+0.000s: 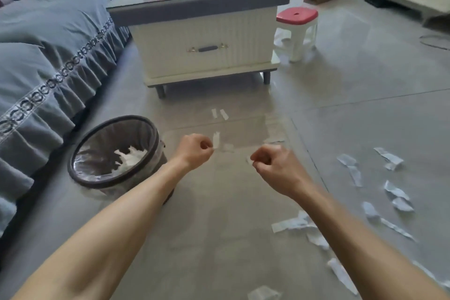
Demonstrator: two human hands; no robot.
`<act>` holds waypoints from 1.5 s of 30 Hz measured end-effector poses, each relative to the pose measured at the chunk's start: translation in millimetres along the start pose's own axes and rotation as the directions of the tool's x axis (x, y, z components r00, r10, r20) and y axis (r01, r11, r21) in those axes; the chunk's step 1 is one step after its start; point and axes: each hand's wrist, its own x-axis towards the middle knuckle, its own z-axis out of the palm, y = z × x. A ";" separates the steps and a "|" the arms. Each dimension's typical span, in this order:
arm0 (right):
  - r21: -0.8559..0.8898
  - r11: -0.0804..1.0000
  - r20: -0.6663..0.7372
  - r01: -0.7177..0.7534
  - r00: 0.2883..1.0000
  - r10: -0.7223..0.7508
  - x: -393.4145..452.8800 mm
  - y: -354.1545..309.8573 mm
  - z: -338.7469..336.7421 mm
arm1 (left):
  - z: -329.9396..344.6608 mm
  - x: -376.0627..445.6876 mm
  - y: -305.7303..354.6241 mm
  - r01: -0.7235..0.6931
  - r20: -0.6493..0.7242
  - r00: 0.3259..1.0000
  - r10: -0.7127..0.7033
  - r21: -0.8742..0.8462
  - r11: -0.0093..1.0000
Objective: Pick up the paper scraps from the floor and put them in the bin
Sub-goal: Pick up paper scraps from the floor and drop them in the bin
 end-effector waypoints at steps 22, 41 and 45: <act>0.011 0.969 0.195 -0.248 0.951 0.241 145.7 94.8 134.2 | 156.3 72.1 -145.7 0.533 -0.021 0.835 -0.550 -0.213 0.819; -0.072 0.956 0.203 -0.284 0.934 0.293 191.3 114.3 119.6 | 170.8 119.2 -131.8 0.475 -0.112 0.855 -0.506 -0.224 0.851; -0.053 0.959 0.197 -0.277 0.939 0.282 200.2 120.0 130.9 | 170.4 132.2 -130.4 0.446 -0.114 0.864 -0.491 -0.282 0.849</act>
